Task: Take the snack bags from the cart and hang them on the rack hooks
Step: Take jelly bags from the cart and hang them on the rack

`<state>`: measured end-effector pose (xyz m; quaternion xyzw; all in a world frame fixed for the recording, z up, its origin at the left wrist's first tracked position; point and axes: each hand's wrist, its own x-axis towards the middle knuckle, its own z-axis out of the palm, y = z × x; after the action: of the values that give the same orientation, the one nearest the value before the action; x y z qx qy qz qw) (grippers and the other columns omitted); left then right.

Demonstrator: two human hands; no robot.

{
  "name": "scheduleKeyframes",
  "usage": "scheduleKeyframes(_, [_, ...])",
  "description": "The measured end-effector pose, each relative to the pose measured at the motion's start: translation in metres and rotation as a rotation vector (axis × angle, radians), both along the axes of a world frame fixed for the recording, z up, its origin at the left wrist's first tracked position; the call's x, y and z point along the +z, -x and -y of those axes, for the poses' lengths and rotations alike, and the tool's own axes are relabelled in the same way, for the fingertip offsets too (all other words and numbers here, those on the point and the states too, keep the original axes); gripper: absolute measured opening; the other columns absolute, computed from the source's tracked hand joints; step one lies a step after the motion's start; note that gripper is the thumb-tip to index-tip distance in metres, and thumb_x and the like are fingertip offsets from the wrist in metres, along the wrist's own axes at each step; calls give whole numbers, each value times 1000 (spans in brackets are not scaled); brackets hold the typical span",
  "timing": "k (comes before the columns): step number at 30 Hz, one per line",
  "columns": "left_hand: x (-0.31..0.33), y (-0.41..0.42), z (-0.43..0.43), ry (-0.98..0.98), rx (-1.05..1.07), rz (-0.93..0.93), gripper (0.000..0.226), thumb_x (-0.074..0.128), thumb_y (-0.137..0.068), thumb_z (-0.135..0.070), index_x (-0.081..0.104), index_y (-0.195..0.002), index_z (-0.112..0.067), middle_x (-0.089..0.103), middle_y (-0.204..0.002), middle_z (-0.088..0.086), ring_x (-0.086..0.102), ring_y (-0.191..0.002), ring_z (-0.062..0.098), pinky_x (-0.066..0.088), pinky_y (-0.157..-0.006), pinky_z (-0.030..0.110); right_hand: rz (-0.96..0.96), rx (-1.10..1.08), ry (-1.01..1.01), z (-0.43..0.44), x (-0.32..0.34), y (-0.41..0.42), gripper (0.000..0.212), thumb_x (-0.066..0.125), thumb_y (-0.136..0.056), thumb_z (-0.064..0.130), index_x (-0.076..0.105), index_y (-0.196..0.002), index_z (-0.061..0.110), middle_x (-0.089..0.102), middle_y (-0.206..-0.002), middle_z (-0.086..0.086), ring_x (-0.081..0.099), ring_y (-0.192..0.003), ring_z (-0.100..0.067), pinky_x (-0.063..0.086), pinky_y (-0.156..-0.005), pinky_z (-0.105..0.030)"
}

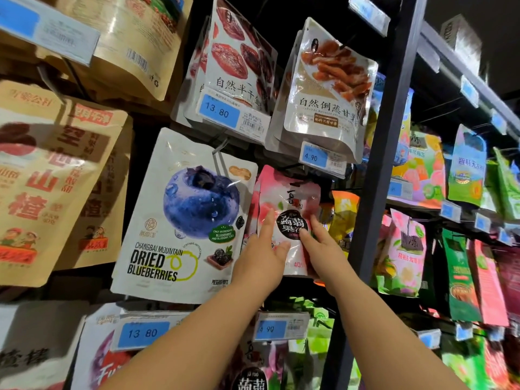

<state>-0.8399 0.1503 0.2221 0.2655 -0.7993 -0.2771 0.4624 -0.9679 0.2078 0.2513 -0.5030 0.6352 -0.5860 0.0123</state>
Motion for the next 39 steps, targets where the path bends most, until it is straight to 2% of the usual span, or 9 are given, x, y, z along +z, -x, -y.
scheduleKeyframes(6, [-14, 7, 2, -32, 17, -34, 71, 38, -100, -39, -16, -142, -55, 22, -154, 10, 43, -129, 29, 41, -100, 41, -8, 14, -37, 5, -12, -2, 60, 44, -101, 37, 13, -152, 46, 26, -156, 16, 31, -139, -9, 28, -116, -34])
scheduleKeyframes(14, [-51, 1, -29, -34, -40, -156, 71, 44, -99, -33, -5, -149, -44, 13, -154, 4, 32, -135, 22, 31, -105, 32, -78, 18, 17, -26, -40, -15, 55, 39, -98, 52, 18, -148, 52, 25, -156, 17, 19, -146, -10, 20, -120, -43])
scheduleKeyframes(20, [-72, -13, -57, 139, 84, -80, 68, 47, -98, -33, 8, -153, -24, -16, -157, 5, -5, -145, 25, 12, -118, 41, -111, -72, 31, -69, -71, -33, 47, 29, -103, 47, 28, -149, 37, 33, -147, 17, 25, -138, -2, 18, -109, -20])
scheduleKeyframes(23, [-89, -12, -70, 263, 141, -70, 63, 50, -96, -32, 24, -150, -14, -7, -159, 12, -11, -145, 22, 7, -118, 45, -127, -120, 51, -91, -97, -34, 44, 32, -99, 48, 43, -138, 32, 44, -137, 9, 38, -126, 2, 25, -107, -14])
scheduleKeyframes(26, [-111, -3, -87, 371, 140, -99, 52, 59, -90, -26, 46, -137, -8, 28, -151, 19, 14, -141, 33, 16, -116, 47, -113, -175, -1, -124, -129, -28, 41, 31, -97, 46, 42, -135, 34, 47, -127, 15, 39, -125, -4, 27, -104, -17])
scheduleKeyframes(28, [-134, 6, -105, 408, 32, -88, 47, 56, -87, -32, 52, -127, -8, 45, -134, 17, 33, -126, 33, 23, -108, 43, -61, -221, -77, -151, -155, -21, 37, 32, -101, 43, 43, -136, 33, 48, -122, 15, 40, -125, -8, 29, -103, -23])
scheduleKeyframes(33, [-246, 31, -175, 273, -415, 248, 48, 41, -86, -43, 56, -120, -13, 54, -114, 7, 43, -109, 27, 26, -93, 33, 73, -415, -249, -239, -241, -9, 51, 37, -96, 42, 51, -133, 10, 54, -113, -6, 49, -100, -16, 35, -85, -17])
scheduleKeyframes(36, [-319, 40, -219, 144, -632, 511, 57, 41, -82, -53, 56, -121, -14, 55, -116, 6, 47, -112, 28, 29, -95, 32, 195, -507, -369, -294, -306, -8, 54, 37, -89, 44, 61, -110, 0, 61, -102, -18, 53, -92, -21, 41, -83, -35])
scheduleKeyframes(39, [-380, 39, -260, 65, -847, 681, 76, 28, -73, -63, 57, -120, -12, 59, -118, 6, 50, -113, 24, 28, -95, 25, 405, -611, -515, -357, -366, -21, 28, 42, -101, 28, 59, -87, 10, 58, -79, -17, 46, -74, -18, 42, -71, -34])
